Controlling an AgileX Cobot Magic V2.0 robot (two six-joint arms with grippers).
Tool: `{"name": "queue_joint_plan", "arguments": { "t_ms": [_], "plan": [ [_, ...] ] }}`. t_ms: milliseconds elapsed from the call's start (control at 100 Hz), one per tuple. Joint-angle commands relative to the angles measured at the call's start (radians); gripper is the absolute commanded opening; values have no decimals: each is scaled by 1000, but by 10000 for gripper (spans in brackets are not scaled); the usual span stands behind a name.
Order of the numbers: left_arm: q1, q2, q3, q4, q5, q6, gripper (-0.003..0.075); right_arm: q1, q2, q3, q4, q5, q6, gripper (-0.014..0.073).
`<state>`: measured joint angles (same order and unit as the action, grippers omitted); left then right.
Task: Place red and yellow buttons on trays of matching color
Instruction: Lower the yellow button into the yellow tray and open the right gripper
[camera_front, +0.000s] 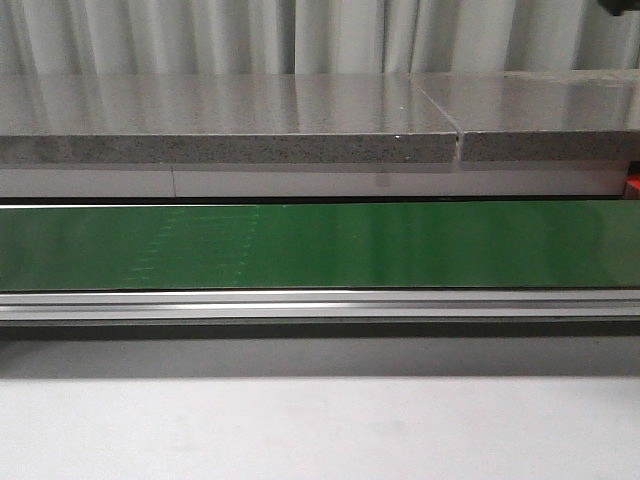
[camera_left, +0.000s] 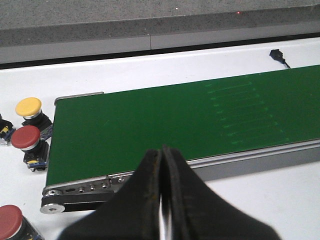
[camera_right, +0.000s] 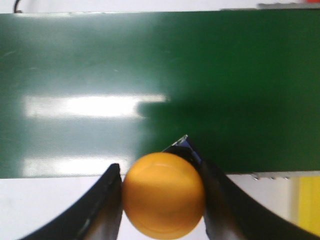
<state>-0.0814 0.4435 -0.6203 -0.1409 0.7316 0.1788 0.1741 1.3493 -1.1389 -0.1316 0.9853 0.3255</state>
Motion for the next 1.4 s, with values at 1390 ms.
{"name": "queue_joint_plan", "arguments": {
  "t_ms": [1390],
  "plan": [
    [-8,4,-24,-20,-65,-1,-21,-770,-57,342,189,-478,-85,-54]
  ]
}}
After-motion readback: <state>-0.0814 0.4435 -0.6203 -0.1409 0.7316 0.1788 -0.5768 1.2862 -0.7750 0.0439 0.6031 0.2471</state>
